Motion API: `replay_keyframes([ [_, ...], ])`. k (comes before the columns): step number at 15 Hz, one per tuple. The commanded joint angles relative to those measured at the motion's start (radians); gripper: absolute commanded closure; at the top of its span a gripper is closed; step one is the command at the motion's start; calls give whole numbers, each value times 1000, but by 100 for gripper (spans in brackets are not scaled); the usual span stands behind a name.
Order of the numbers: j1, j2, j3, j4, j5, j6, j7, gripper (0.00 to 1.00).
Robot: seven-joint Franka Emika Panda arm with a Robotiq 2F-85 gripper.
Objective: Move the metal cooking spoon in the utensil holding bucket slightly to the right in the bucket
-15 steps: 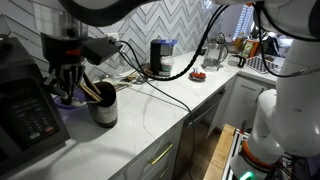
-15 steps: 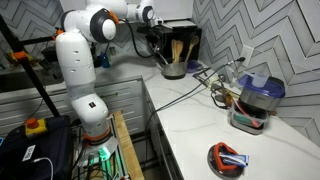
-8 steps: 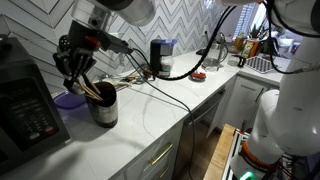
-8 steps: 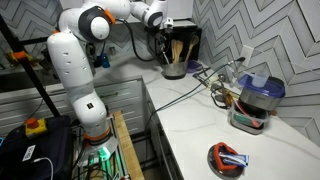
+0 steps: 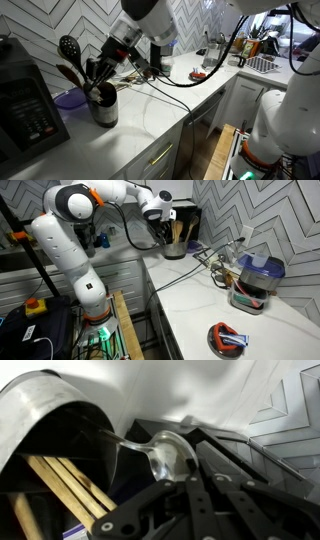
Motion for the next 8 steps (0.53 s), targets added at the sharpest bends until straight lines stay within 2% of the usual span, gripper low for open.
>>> replay_keyframes([
  [1,7,-117,-13,-158,26,19,-44,99],
  [2,10,-131,-17,-169,32,7,-46,99],
  [3,12,-143,-18,-182,33,6,-44,69],
  [4,13,-157,-17,-192,24,12,-40,68],
  [5,15,-170,-17,-206,25,18,-45,63],
  [8,7,-239,-4,-226,-45,42,-4,39],
])
